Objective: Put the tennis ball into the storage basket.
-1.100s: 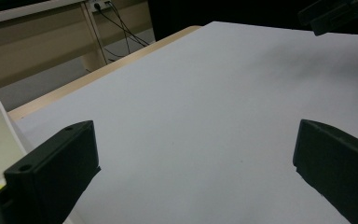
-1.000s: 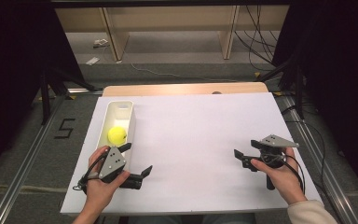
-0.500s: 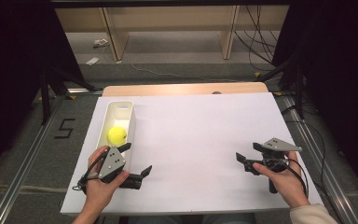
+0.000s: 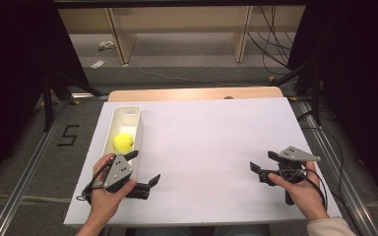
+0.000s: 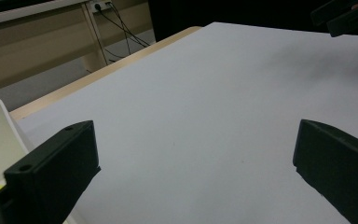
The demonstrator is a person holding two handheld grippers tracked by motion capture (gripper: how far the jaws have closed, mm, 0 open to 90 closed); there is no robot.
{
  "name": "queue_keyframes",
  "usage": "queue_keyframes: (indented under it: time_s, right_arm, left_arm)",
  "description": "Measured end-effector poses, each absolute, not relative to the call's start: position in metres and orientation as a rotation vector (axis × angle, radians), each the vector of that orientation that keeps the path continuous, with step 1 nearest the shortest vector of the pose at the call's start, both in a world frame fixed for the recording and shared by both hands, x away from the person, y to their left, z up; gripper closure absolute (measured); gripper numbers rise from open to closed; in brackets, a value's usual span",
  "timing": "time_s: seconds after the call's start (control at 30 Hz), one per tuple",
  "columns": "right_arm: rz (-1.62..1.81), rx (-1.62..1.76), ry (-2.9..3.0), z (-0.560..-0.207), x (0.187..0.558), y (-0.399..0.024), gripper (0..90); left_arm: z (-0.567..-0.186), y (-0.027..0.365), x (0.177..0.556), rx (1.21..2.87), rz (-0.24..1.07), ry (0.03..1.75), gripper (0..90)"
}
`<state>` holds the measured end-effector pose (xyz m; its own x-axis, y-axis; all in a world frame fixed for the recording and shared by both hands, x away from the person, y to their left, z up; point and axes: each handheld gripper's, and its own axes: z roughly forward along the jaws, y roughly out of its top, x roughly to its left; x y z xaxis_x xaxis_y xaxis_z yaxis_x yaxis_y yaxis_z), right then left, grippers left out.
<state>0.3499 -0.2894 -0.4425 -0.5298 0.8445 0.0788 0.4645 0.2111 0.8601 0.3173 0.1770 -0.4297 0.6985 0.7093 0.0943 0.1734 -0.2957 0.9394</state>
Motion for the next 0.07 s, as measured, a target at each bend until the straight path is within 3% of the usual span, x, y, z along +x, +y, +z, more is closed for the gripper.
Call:
queue_keyframes:
  time_s: [0.07]
  right_arm:
    - [1.258,1.218,2.081,-0.4428,0.3503,-0.2899,18.1]
  left_arm:
    - [-0.4297,0.1766,0.3174,1.831,0.62,0.694,0.0]
